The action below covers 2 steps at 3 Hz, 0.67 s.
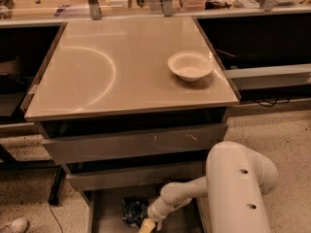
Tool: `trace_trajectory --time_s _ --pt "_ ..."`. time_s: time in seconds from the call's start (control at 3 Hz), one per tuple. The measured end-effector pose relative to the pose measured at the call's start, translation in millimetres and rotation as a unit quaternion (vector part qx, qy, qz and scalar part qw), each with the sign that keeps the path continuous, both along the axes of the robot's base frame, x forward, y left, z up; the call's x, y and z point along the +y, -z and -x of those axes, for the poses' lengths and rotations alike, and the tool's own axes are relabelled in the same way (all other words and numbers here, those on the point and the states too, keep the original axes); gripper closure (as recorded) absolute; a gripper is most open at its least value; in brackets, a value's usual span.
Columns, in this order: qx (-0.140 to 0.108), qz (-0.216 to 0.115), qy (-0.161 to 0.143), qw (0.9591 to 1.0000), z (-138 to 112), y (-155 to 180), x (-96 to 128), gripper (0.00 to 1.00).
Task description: Pick blue chip bag from bottom drawer and place on counter
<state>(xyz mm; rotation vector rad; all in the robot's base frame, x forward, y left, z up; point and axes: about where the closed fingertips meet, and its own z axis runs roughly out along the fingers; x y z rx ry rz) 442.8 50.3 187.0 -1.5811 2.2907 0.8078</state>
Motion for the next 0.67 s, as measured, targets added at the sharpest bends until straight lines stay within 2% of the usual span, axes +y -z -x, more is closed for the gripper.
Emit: trace_trajectory --time_s 0.67 --pt "-0.016 0.004 -0.002 0.9999 -21 28 6 0.0"
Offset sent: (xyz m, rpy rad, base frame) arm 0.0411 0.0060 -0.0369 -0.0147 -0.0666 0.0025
